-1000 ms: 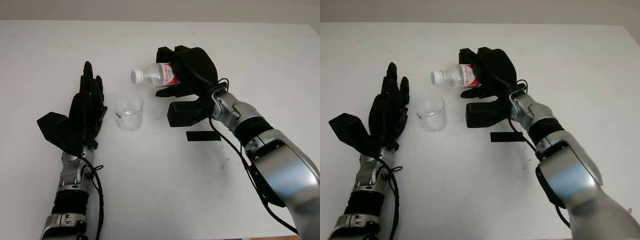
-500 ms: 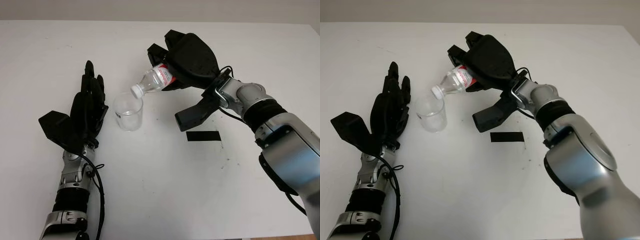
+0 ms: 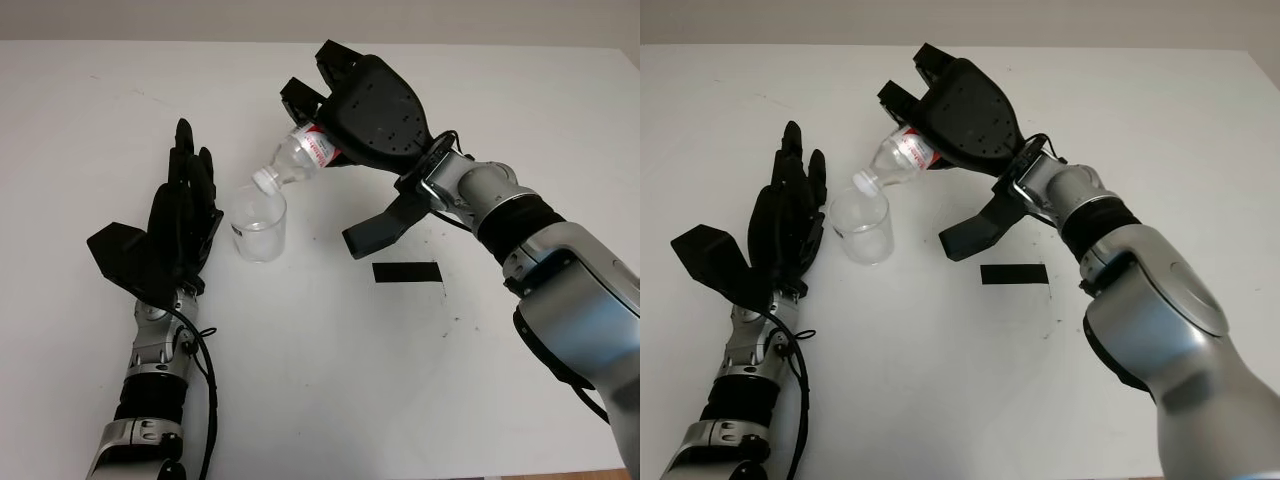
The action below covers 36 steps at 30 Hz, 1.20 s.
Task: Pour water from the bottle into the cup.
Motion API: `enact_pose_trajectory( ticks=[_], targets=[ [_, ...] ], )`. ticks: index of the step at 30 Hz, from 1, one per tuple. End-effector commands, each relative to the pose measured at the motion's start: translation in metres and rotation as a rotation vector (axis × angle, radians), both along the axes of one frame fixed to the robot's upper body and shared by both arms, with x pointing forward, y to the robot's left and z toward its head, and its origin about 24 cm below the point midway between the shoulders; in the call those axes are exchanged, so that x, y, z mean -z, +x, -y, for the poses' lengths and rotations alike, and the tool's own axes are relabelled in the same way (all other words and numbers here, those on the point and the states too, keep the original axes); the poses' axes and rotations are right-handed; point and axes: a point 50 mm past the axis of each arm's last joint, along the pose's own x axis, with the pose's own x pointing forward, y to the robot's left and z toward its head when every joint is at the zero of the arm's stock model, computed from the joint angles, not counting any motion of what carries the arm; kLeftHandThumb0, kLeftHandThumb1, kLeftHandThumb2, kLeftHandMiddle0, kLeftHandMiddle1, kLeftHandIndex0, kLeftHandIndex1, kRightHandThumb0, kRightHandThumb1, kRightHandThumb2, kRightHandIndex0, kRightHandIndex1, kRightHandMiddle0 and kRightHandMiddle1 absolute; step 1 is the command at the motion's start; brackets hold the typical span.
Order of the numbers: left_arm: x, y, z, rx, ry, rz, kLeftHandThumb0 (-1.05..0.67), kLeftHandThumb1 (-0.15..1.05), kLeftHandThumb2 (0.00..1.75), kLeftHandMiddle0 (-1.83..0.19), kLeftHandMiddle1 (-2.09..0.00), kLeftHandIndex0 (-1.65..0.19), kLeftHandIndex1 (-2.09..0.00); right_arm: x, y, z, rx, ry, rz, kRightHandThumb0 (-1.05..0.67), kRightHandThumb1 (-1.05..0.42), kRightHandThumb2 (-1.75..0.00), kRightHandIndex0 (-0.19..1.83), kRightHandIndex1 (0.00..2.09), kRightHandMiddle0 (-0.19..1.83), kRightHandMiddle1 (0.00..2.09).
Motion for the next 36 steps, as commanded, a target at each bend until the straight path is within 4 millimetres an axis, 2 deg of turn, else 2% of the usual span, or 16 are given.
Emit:
enact_pose_trajectory(
  ticks=[1, 7, 13, 16, 19, 22, 26, 29, 36],
  targets=[
    [0.009, -0.002, 0.003, 0.004, -0.004, -0.029, -0.83, 1.05, 0.73, 0.12, -0.05, 0.16, -0.05, -0.018, -0.002, -0.010, -0.044, 0.019, 0.072, -0.52, -1.05, -0.20, 1.38, 2.09, 0.87, 2.09],
    [0.010, -0.001, 0.003, 0.006, -0.010, -0.029, -0.83, 1.05, 0.73, 0.13, -0.05, 0.17, -0.05, -0.021, -0.003, -0.010, -0.064, 0.049, 0.091, -0.52, -1.05, -0.26, 1.38, 2.09, 0.95, 2.09],
    [0.010, -0.001, 0.002, 0.009, -0.014, -0.029, -0.83, 1.05, 0.73, 0.13, -0.05, 0.17, -0.05, -0.024, -0.003, -0.003, -0.066, 0.161, 0.038, -0.49, -1.05, -0.18, 1.34, 2.09, 0.90, 2.09],
    [0.011, -0.001, 0.001, 0.010, -0.010, -0.029, -0.84, 1.05, 0.73, 0.13, -0.05, 0.17, -0.05, -0.027, 0.000, 0.011, -0.033, 0.367, -0.085, -0.47, -1.05, -0.27, 1.34, 2.09, 0.95, 2.09],
    [0.010, -0.001, 0.000, 0.005, -0.007, -0.030, -0.84, 1.05, 0.73, 0.13, -0.06, 0.16, -0.05, -0.024, 0.001, 0.025, -0.026, 0.614, -0.256, -0.46, -1.05, -0.24, 1.38, 2.09, 1.04, 2.09],
    [0.010, -0.002, 0.000, 0.004, -0.004, -0.031, -0.84, 1.05, 0.73, 0.13, -0.05, 0.16, -0.05, -0.014, -0.001, 0.037, -0.046, 0.778, -0.428, -0.42, -1.05, -0.26, 1.48, 2.09, 1.14, 2.09],
    [0.011, -0.002, 0.000, 0.011, -0.004, -0.034, -0.84, 1.05, 0.73, 0.13, -0.06, 0.16, -0.05, 0.009, -0.009, 0.053, -0.043, 0.946, -0.657, -0.39, -1.05, -0.27, 1.52, 2.09, 1.24, 2.09],
    [0.011, -0.002, -0.001, 0.015, -0.006, -0.035, -0.83, 1.05, 0.73, 0.12, -0.06, 0.16, -0.06, 0.027, -0.020, 0.062, -0.068, 1.047, -0.799, -0.33, -1.05, -0.28, 1.37, 2.09, 1.20, 2.09],
    [0.010, -0.002, -0.002, 0.024, 0.005, -0.036, -0.83, 1.05, 0.73, 0.13, -0.05, 0.16, -0.05, 0.053, -0.042, 0.077, -0.056, 1.244, -1.013, -0.34, -1.05, -0.32, 1.27, 2.09, 1.06, 2.09]
  ],
)
